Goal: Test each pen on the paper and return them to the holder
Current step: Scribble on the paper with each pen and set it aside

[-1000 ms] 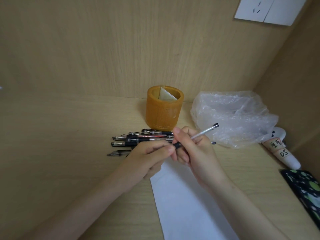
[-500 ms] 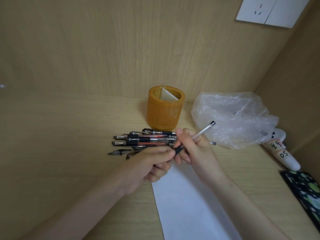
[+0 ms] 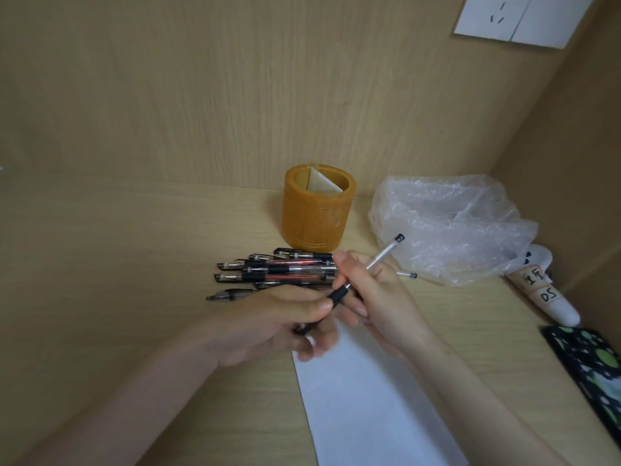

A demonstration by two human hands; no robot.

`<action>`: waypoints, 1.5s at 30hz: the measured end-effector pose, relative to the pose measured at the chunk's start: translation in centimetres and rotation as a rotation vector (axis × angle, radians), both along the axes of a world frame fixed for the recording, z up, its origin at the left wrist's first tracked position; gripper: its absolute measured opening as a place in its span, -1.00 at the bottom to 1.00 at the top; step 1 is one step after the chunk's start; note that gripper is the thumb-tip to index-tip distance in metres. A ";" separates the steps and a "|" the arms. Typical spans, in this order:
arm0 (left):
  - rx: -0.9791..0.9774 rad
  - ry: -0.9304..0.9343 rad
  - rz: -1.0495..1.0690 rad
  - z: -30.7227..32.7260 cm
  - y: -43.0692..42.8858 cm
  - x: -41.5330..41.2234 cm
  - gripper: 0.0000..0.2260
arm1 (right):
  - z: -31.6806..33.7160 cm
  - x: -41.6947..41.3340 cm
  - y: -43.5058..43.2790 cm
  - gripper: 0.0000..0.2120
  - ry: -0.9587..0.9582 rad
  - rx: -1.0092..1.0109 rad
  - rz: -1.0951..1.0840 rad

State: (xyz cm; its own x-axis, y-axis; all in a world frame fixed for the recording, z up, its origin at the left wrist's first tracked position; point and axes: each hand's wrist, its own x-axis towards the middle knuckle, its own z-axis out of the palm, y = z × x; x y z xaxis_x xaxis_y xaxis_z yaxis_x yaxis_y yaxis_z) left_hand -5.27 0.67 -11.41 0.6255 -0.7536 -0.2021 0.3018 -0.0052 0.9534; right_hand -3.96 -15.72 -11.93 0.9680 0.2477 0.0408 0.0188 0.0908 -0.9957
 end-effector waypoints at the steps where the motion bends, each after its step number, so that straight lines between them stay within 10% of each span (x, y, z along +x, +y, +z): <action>1: 0.014 -0.011 -0.007 -0.1 -0.1 0.2 -0.74 | 0.0 0.2 -0.2 -0.65 -0.009 -0.045 0.025; 18: 0.177 0.000 0.288 -0.4 -2.0 -0.4 -0.64 | -1.3 1.3 -1.2 -0.66 0.006 0.140 -0.064; 28: 1.013 -1.016 0.226 -3.2 0.4 -2.2 -0.49 | -2.9 0.9 -2.8 -0.64 0.151 0.112 -0.256; 45: 0.978 -1.433 0.278 -5.5 -1.8 -3.0 -0.53 | -2.4 0.7 0.9 -0.69 -0.033 -0.042 -0.154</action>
State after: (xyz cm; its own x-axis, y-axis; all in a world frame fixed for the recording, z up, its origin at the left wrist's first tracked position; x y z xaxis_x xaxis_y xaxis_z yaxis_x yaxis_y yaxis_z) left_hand -8.29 -1.08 -16.94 0.7775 -0.5522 0.3010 -0.6059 -0.7859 0.1236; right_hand -3.29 -14.85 -14.36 0.9929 0.0988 0.0660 0.0621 0.0421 -0.9972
